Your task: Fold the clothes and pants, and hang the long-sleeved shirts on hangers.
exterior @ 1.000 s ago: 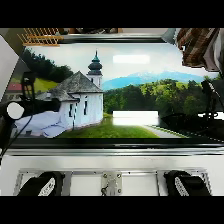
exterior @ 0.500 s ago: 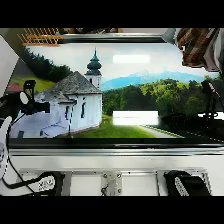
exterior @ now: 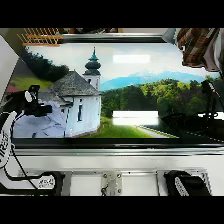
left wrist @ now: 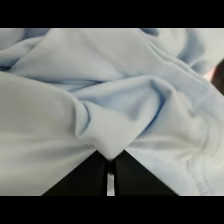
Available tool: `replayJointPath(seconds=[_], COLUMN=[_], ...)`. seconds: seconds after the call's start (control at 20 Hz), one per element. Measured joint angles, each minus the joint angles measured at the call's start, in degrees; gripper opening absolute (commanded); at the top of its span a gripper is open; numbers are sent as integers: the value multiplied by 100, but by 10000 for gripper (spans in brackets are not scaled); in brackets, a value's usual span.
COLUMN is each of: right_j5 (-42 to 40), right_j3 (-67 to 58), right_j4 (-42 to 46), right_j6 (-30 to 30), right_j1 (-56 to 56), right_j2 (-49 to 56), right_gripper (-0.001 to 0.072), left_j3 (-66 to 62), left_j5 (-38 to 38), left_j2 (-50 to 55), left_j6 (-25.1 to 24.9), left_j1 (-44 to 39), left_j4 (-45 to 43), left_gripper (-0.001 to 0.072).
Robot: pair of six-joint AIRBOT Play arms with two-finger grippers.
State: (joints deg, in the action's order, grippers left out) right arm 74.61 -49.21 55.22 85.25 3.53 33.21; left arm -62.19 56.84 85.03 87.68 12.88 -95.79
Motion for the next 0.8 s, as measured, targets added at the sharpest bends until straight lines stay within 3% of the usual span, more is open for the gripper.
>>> replayJointPath(seconds=[0.25,0.5,0.7,0.8], right_j5=[0,-57,-229,-358], right_j3=[0,0,0,0], right_j4=[0,-173,-319,-343], right_j6=[0,0,0,0], right_j1=[0,0,0,2], right_j2=[0,0,0,0], right_gripper=[14,14,14,14], left_j3=[-11,-11,-28,-153], left_j5=[-111,-459,-1318,-1569], left_j2=[-1222,-2138,-2052,-1792], left_j6=[37,81,361,474], left_j1=[-944,-3029,-4601,-5051], left_j4=[739,1606,1829,1880], left_gripper=[7,8,16,664])
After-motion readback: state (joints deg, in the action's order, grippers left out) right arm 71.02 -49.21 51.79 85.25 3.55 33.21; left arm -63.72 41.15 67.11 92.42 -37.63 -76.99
